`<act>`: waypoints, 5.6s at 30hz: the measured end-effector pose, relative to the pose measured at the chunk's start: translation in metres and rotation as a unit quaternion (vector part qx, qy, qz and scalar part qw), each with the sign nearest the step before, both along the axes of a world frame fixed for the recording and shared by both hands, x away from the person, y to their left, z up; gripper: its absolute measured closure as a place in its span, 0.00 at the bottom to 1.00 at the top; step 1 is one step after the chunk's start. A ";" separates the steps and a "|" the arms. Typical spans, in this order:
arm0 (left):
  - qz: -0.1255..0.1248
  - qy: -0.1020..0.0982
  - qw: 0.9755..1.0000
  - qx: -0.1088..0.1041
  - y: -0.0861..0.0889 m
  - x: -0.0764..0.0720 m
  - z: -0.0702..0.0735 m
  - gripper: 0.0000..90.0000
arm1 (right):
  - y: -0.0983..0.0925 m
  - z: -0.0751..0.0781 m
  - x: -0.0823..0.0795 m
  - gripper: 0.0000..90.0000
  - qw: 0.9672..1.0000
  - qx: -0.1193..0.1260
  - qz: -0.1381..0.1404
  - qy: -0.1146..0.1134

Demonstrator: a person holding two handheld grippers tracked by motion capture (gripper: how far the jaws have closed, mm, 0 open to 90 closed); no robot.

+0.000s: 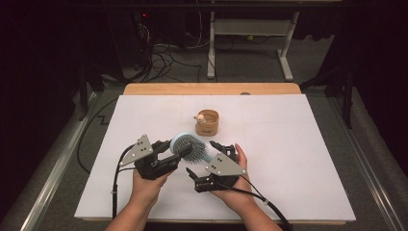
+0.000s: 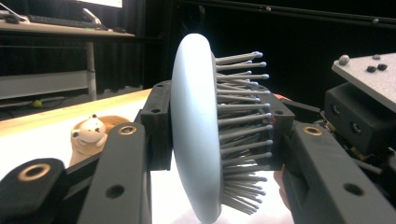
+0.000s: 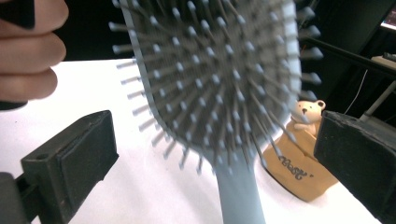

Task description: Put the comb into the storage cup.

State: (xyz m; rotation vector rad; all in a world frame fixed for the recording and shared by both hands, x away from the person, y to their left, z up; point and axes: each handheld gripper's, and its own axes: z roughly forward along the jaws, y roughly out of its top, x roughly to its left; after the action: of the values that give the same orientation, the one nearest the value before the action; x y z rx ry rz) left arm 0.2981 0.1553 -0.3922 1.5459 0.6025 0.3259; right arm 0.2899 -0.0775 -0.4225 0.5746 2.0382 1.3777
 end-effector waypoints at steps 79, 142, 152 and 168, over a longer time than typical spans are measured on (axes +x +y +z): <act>0.127 -0.033 0.990 0.052 0.056 0.004 0.010 0.63 | -0.172 -0.036 -0.008 0.00 0.982 0.072 -0.155 0.079; 0.108 -0.036 0.993 0.012 0.016 0.026 0.044 0.63 | -0.183 -0.035 -0.010 0.00 0.982 0.083 -0.159 0.066; 0.107 -0.040 0.993 0.008 0.007 0.035 0.052 0.63 | -0.183 -0.034 -0.010 0.00 0.981 0.086 -0.160 0.064; 0.117 -0.041 0.992 -0.003 0.000 0.054 0.062 0.63 | -0.184 -0.034 -0.011 0.00 0.981 0.087 -0.161 0.061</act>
State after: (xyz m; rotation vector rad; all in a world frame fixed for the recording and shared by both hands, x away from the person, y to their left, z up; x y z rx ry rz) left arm 0.3516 0.1553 -0.3298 1.4504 0.7220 0.5619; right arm 0.2792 -0.2613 -0.4563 1.0393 1.8250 1.3574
